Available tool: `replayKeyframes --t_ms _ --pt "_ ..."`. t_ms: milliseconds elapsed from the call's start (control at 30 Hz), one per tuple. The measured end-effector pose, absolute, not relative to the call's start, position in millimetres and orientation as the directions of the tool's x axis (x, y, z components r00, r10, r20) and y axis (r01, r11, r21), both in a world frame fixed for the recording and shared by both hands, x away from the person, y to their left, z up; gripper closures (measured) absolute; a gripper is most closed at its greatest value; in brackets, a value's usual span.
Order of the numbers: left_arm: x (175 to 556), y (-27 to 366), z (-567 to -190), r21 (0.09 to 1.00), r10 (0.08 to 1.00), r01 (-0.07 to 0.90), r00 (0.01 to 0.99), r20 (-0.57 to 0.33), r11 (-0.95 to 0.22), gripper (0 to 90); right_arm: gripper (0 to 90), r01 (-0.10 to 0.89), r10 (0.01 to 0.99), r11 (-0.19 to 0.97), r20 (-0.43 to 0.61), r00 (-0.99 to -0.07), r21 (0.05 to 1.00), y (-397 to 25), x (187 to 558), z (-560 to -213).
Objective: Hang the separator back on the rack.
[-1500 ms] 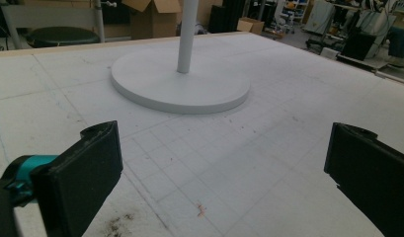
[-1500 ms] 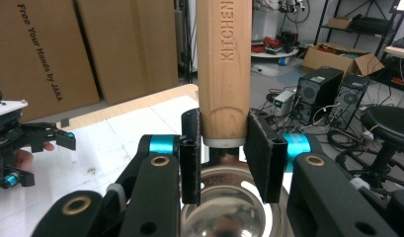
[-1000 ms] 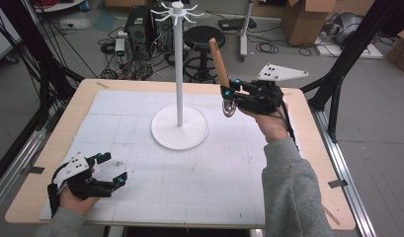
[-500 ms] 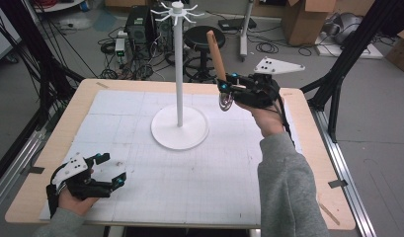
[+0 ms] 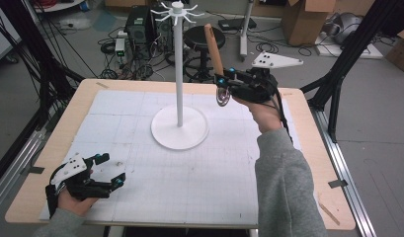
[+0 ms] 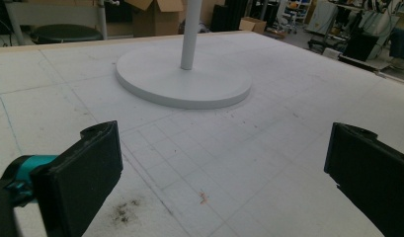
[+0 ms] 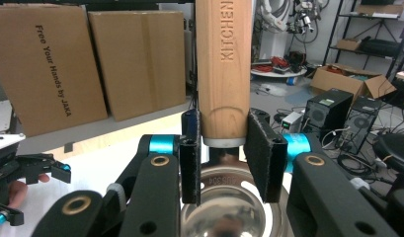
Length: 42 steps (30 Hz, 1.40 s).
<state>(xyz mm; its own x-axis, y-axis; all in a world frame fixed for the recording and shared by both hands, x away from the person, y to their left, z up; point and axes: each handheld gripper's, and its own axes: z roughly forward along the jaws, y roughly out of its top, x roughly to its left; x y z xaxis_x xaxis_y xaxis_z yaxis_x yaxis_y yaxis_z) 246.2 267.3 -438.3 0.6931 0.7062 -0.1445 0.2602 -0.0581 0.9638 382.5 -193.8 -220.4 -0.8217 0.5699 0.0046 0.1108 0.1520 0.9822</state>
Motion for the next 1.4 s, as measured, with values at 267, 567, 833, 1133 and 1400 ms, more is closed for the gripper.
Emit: replayKeyframes --t_ms 267,567,833,1133,1400 --pt "246.1 267.6 -438.9 0.963 0.707 0.263 0.691 -0.149 -0.055 1.8 69.7 0.114 0.558 0.144 0.014 -0.830 0.983 -189.2 388.1 -221.8" --pt "244.8 271.0 -438.3 0.965 0.712 0.260 0.685 -0.153 -0.043 1.8 69.7 0.094 0.555 0.132 0.005 -0.832 0.987 -178.6 390.6 -214.1" --pt "244.0 271.5 -438.5 0.964 0.712 0.263 0.686 -0.152 -0.047 1.8 69.7 0.082 0.559 0.129 -0.004 -0.829 0.988 -174.1 391.6 -213.9" --pt "244.1 272.0 -438.8 0.963 0.713 0.265 0.684 -0.153 -0.047 1.8 69.7 0.084 0.570 0.121 0.000 -0.822 0.989 -171.3 394.9 -214.9" --pt "246.1 271.5 -440.6 0.961 0.715 0.274 0.681 -0.160 -0.047 1.8 69.7 0.085 0.571 0.116 0.003 -0.821 0.990 -167.4 397.5 -216.9"
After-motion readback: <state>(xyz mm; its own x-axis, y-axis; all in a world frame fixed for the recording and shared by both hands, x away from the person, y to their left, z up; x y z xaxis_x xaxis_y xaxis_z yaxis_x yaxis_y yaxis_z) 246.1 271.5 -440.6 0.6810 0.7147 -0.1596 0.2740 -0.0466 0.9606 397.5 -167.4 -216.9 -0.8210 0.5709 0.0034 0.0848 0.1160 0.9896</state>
